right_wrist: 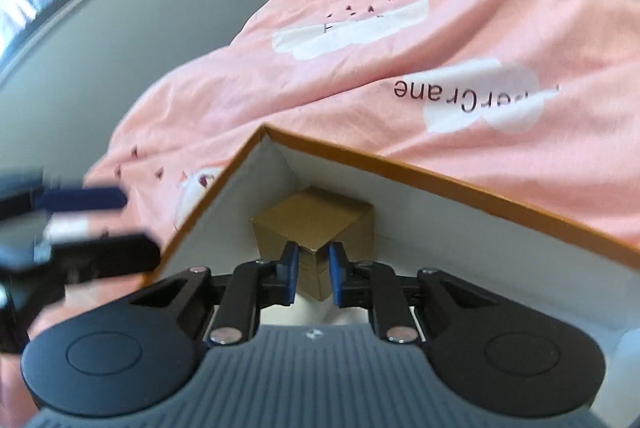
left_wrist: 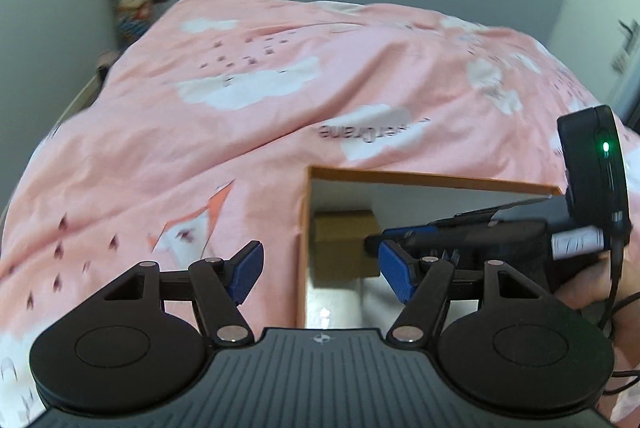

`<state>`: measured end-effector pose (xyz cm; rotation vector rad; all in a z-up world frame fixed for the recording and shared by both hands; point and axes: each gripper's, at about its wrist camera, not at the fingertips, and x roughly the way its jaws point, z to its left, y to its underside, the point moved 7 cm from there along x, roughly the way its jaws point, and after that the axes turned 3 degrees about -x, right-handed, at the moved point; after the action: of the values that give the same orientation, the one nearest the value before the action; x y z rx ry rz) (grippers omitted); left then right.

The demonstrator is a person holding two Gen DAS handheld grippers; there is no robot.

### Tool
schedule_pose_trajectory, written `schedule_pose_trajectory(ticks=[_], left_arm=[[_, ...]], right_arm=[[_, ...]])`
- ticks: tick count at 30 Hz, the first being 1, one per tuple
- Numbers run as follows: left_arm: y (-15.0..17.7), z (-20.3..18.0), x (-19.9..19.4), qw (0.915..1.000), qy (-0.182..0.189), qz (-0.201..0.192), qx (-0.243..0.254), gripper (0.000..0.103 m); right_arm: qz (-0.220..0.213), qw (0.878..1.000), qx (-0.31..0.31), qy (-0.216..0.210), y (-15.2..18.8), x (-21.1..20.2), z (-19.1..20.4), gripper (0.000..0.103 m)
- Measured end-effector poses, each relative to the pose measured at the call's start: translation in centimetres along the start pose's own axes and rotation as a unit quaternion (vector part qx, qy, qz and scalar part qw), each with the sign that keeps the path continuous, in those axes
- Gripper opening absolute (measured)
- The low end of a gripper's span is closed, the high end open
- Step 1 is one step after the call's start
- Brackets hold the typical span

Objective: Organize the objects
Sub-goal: 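Lower the tan cube into the box corner with the left tool and release it, then withdraw both tools from the box toward the remaining objects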

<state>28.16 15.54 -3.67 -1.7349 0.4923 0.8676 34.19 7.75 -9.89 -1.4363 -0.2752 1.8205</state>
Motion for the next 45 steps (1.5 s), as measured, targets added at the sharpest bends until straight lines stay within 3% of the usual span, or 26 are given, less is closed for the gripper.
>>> schedule_pose_trajectory(ticks=[8,14,19,24,32,36,42,45], left_arm=[[2.9,2.1,-0.8,0.9960,-0.001,-0.012,-0.089,0.078],[4.2,2.2,-0.2,0.9949,-0.018,-0.019,-0.097,0.077],[4.6,2.3,0.3,0.9946,-0.028,-0.021,-0.098,0.077],[4.8,2.5,0.0,0.9935,-0.023,-0.026,-0.108,0.077],[5.2,2.1,0.0,0.9940,-0.029,-0.029,-0.102,0.077],[5.0,1.4,-1.0,0.9948,-0.039,-0.045,-0.082,0.077],[4.8,0.2,-3.0,0.9949,-0.038,-0.069,-0.063,0.078],[4.9,-0.8,-4.4,0.9947,-0.036,-0.084,-0.048,0.078]], right_arm=[[-0.010,0.988,0.149,-0.024,-0.3,-0.1,-2.2,0.013],[-0.006,0.989,0.148,-0.009,-0.1,0.2,-1.8,0.023],[-0.004,0.989,0.148,-0.008,-0.1,0.9,-1.5,0.022],[-0.010,0.987,0.158,0.020,-1.0,1.9,-1.9,0.018],[-0.001,0.984,0.180,0.006,-0.8,3.0,-1.9,0.021],[0.007,0.986,0.164,0.005,-0.6,2.6,-1.6,0.021],[-0.011,0.996,0.082,0.019,0.3,-1.1,0.7,0.024],[-0.032,0.998,0.035,0.032,1.1,-3.7,2.2,0.032]])
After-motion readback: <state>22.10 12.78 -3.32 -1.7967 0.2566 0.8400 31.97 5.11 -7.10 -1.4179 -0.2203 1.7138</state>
